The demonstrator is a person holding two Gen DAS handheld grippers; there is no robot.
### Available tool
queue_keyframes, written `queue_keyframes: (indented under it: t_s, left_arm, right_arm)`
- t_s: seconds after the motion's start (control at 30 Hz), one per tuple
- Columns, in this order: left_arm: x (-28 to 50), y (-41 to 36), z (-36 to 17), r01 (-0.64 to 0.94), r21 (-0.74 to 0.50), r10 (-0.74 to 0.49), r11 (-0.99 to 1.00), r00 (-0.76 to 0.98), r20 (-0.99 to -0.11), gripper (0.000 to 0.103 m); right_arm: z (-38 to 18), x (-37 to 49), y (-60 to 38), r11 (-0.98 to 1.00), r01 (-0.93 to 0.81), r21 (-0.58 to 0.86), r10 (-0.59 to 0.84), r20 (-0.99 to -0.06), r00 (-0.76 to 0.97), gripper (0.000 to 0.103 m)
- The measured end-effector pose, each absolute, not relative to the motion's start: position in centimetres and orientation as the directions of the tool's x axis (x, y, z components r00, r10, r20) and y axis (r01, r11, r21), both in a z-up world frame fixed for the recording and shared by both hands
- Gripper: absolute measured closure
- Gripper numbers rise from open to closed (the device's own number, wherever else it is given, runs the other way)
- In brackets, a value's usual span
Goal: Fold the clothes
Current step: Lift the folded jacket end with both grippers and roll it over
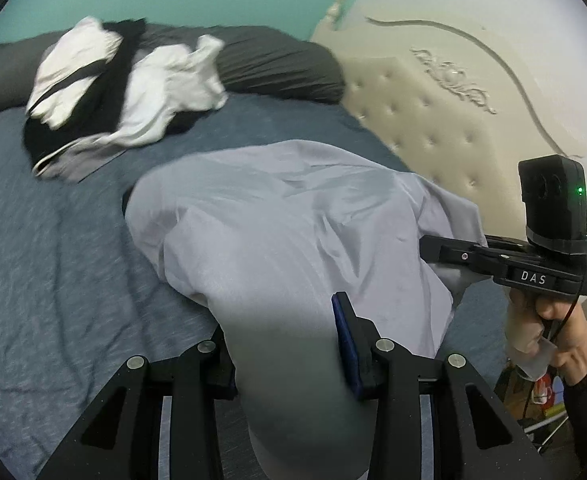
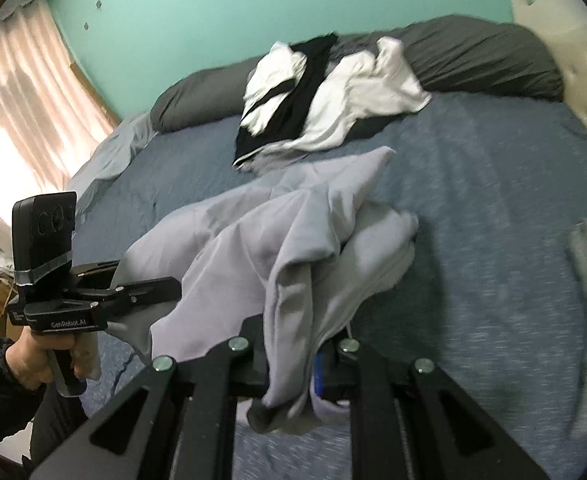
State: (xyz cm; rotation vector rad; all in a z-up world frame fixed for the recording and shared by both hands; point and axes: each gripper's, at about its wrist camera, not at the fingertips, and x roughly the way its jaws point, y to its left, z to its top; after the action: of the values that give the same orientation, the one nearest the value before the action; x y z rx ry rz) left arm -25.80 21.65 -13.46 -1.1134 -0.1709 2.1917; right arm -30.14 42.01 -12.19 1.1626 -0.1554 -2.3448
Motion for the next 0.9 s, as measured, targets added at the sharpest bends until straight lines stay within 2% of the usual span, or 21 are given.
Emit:
queue_keyframes:
  t_s: [0.37, 0.7, 0.9]
  left_arm:
    - [-27.3, 35.5, -9.3, -0.603, -0.418, 0.703, -0.679, -0.372, -0.606, 0.062]
    - [-31.5, 48.8, -6.7, -0.693, -0.359, 0.731, -0.625, -0.359, -0.580, 0.062]
    - [-33.9, 55.3, -4.3, -0.724, -0.329, 0.753, -0.607, -0.390, -0.530, 0.062]
  right_arm:
    - [-5.3, -29.7, 55.9, -0.920, 0.320, 0.225, -0.383, -0.685, -0.620, 0.091]
    - [-1.6, -31.6, 68.0, -0.961, 0.222, 0.166, -0.276, -0.645, -0.713, 0.091]
    - [1.5, -33.5, 73.6, -0.976, 0.190, 0.106, -0.215, -0.596, -0.773, 0.091]
